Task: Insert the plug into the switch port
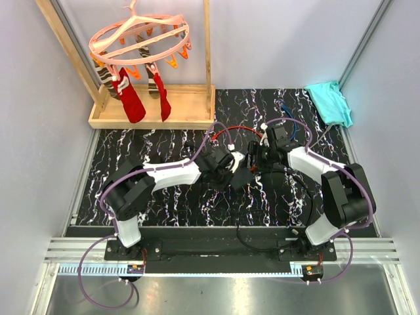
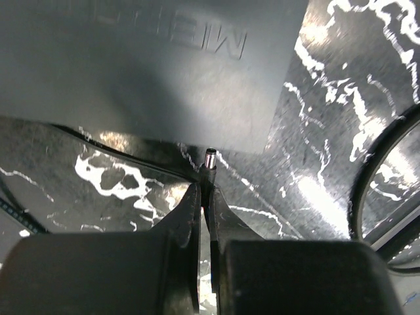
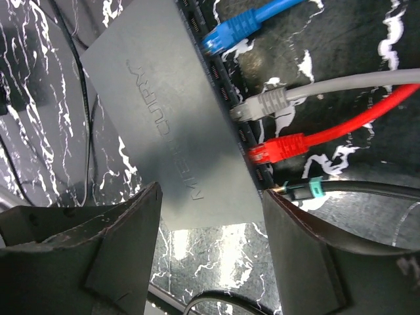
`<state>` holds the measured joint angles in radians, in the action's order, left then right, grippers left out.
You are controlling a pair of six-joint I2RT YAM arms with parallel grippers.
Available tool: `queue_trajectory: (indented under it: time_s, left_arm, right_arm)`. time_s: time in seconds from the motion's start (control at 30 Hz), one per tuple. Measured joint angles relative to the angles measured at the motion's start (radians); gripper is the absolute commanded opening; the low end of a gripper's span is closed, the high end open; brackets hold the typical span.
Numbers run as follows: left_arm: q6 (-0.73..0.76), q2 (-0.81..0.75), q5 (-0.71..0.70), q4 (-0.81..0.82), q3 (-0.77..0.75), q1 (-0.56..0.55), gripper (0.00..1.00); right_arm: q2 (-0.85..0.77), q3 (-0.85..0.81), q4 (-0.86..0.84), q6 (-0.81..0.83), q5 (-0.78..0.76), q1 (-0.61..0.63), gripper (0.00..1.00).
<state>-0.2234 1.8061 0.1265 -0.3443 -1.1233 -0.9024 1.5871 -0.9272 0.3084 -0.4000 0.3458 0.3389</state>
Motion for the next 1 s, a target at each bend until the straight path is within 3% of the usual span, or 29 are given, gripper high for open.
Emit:
queue_trajectory:
  time_s: [1.0]
  left_arm:
    - [-0.014,0.037,0.0,-0.012,-0.02,-0.001,0.0]
  right_arm:
    - [0.048,0.0,-0.028,0.019,0.037,-0.002,0.67]
